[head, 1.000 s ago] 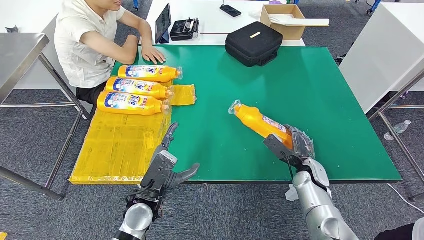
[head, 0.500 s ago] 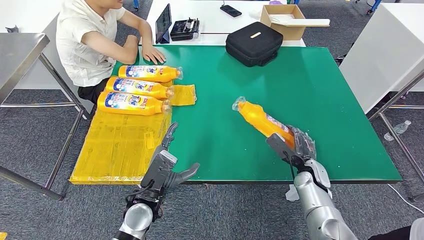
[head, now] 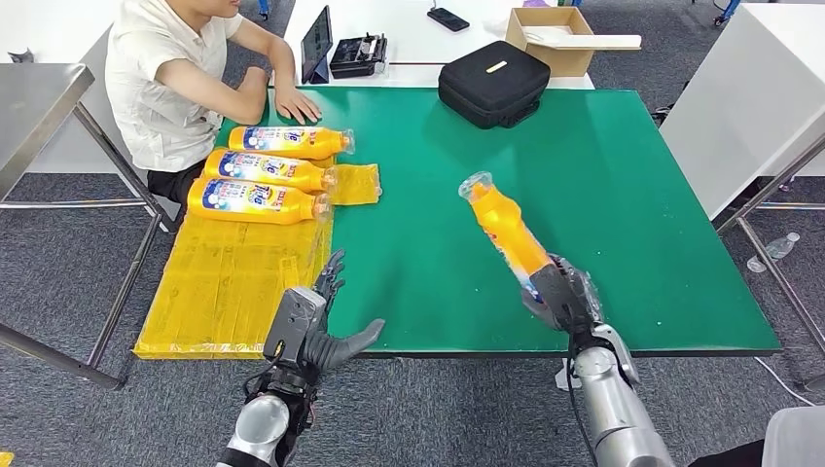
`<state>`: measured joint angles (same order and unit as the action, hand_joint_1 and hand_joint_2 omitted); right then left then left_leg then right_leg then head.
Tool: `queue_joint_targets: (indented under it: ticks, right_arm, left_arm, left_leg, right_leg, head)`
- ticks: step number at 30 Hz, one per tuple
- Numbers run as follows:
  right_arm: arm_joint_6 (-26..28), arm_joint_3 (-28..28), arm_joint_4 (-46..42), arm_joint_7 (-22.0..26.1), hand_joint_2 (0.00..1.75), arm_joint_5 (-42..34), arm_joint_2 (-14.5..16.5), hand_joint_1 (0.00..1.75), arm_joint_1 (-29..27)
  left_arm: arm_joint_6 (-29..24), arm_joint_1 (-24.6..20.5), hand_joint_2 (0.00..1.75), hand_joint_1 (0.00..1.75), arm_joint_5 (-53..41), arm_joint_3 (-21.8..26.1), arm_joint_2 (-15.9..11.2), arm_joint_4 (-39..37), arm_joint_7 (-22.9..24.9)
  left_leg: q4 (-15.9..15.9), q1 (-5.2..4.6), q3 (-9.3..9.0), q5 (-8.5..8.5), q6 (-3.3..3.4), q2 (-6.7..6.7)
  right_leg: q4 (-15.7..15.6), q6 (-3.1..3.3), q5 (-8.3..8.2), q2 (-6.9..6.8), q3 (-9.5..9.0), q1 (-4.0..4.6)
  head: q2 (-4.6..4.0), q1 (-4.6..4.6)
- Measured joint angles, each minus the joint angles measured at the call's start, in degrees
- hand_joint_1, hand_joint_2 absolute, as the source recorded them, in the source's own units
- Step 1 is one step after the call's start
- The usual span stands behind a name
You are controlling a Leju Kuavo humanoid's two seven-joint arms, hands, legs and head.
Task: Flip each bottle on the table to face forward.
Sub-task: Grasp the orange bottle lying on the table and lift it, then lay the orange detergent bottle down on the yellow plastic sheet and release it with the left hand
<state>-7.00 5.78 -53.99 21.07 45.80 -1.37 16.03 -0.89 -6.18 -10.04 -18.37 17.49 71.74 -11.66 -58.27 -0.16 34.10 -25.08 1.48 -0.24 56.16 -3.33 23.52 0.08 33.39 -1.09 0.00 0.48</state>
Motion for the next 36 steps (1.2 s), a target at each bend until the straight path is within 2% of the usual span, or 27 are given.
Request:
queue_joint_targets:
  ticks: [6,15,20,30,36]
  right_arm:
    - [-0.74,-9.72,-5.98,-0.29,1.75,-3.81,3.14,1.52,-2.30]
    - [-0.13,-18.72,-10.11,0.04,1.75,-8.58,4.31,1.52,-2.37]
    - [0.01,-21.55,-12.38,0.32,1.75,-10.15,5.00,1.54,-2.76]
    - [0.01,-24.27,-14.97,0.33,1.75,-10.99,6.00,1.48,-3.91]
    - [-0.68,-26.20,-15.06,0.30,1.75,-11.53,6.60,1.44,-4.13]
  left_arm:
    - [3.01,0.03,1.75,0.00,4.69,2.50,0.22,-2.52,-0.78]
    - [4.19,-0.40,1.75,0.00,9.24,3.85,0.32,-3.90,-2.25]
    - [4.44,-0.74,1.75,0.00,10.50,4.00,0.34,-3.90,-2.98]
    - [4.39,-1.17,1.75,0.00,10.87,4.05,0.43,-3.84,-4.28]
    - [5.02,-1.87,1.75,0.00,14.32,4.07,0.44,-3.39,-5.18]
  left_leg:
    - [-0.01,0.03,0.37,0.10,-0.01,-0.17]
    - [-0.01,-0.03,0.57,0.08,0.03,-0.24]
    - [-0.01,-0.02,0.57,0.08,0.02,-0.23]
    - [-0.01,-0.02,0.58,0.08,0.02,-0.23]
    - [-0.01,-0.02,0.60,0.08,0.02,-0.23]
  right_leg:
    - [0.06,0.00,0.00,-0.10,0.37,0.02]
    - [0.05,-0.01,0.01,-0.16,0.54,-0.05]
    - [0.05,-0.01,0.01,-0.15,0.58,-0.04]
    - [0.06,-0.01,0.01,-0.15,0.57,-0.05]
    - [0.06,-0.01,0.01,-0.15,0.58,-0.04]
  head:
    - [0.00,-0.02]
    - [0.00,-0.01]
    - [0.00,-0.01]
    - [0.00,0.00]
    - [0.00,-0.01]
